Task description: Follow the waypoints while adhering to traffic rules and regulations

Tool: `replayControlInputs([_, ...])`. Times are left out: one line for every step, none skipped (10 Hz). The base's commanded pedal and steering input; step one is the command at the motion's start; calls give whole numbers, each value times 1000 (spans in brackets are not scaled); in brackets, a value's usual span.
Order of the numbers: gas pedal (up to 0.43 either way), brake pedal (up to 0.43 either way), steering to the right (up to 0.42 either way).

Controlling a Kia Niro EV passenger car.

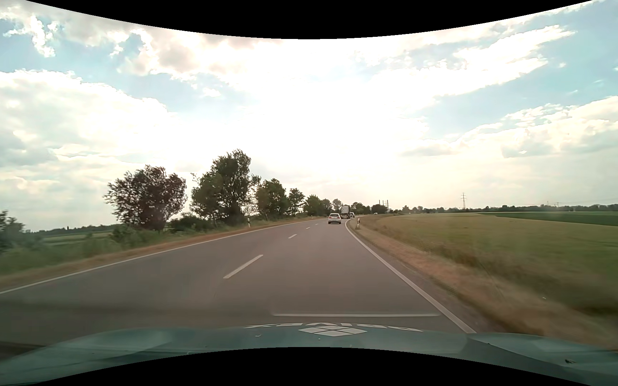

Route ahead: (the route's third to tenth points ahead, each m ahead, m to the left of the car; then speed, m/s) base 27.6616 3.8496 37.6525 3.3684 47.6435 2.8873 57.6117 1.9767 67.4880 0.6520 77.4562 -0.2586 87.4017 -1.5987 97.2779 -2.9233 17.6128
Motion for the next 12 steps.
replayControlInputs([220, 0, 7])
replayControlInputs([220, 0, 7])
replayControlInputs([220, 0, 7])
replayControlInputs([220, 0, 8])
replayControlInputs([220, 0, 8])
replayControlInputs([228, 0, 7])
replayControlInputs([228, 0, 8])
replayControlInputs([228, 0, 8])
replayControlInputs([228, 0, 7])
replayControlInputs([228, 0, 7])
replayControlInputs([228, 0, 7])
replayControlInputs([228, 0, 7])
